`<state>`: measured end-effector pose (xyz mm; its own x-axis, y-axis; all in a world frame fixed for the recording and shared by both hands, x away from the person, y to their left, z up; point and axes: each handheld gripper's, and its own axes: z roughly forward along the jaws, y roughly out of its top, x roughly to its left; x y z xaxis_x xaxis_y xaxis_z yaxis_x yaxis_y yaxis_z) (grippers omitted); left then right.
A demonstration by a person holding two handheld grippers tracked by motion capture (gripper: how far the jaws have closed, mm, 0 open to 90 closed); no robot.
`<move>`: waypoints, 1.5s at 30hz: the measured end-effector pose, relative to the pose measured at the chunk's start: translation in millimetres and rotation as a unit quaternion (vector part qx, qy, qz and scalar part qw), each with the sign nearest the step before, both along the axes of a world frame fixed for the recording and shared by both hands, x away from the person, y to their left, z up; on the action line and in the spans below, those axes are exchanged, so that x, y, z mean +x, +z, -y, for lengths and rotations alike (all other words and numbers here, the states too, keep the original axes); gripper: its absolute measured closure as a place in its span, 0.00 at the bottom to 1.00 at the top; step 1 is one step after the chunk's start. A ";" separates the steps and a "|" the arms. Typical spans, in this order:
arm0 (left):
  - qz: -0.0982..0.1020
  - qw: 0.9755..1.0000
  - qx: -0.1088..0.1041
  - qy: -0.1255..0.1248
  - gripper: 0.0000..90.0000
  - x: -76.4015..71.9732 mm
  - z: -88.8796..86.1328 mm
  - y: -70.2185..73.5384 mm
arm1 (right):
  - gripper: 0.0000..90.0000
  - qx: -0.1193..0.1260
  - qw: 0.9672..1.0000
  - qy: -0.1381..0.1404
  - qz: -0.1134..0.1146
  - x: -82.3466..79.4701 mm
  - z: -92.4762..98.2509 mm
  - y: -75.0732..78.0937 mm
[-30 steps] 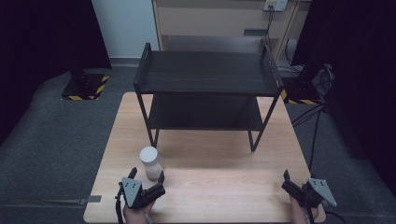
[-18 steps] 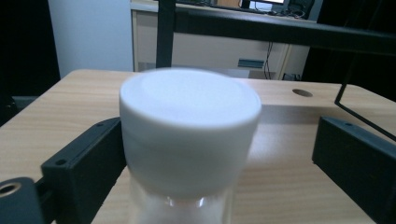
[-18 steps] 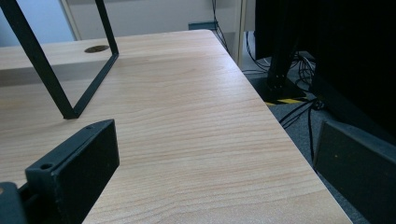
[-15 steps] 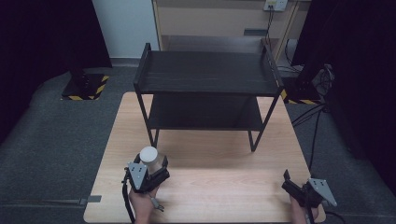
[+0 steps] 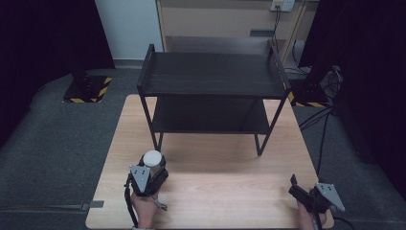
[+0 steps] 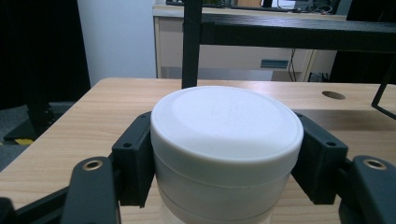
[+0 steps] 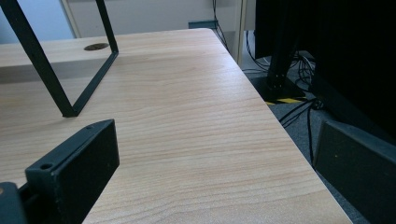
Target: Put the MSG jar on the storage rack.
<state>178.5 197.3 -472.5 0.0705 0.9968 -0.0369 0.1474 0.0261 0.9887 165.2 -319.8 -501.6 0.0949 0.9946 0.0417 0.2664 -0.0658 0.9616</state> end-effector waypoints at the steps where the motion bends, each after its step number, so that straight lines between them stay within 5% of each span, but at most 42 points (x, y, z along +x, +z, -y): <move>1: 0.000 1.000 0.002 0.000 0.36 -0.1 0.3 0.1 | 0.00 0.000 1.000 0.000 0.000 0.0 0.0 0.1; 10: -0.015 1.000 0.007 0.000 0.36 1.1 3.4 9.9 | 0.01 0.002 1.000 -0.001 -0.001 0.4 0.3 0.4; 16: -0.009 1.000 0.009 -0.020 0.37 -0.3 5.6 20.0 | 0.00 0.003 1.000 -0.001 -0.001 0.3 0.5 0.3; 24: -0.006 0.999 -0.003 -0.035 0.36 3.5 18.2 60.7 | 0.01 0.007 1.000 -0.001 0.001 -0.3 1.3 0.1; 36: 0.035 0.997 0.005 -0.070 0.37 21.1 34.3 122.9 | 0.01 0.009 1.000 0.000 0.003 -0.8 1.8 -0.3; 45: 0.036 0.998 0.012 -0.058 0.36 46.7 42.8 155.3 | 0.00 0.009 1.000 0.000 0.001 -0.3 2.3 0.0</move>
<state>225.3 154.5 -317.2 0.1863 0.9825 -0.0034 0.0767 -0.0111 0.9970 164.9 -322.1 -501.6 0.0943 0.9938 0.0590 0.2638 -0.0821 0.9611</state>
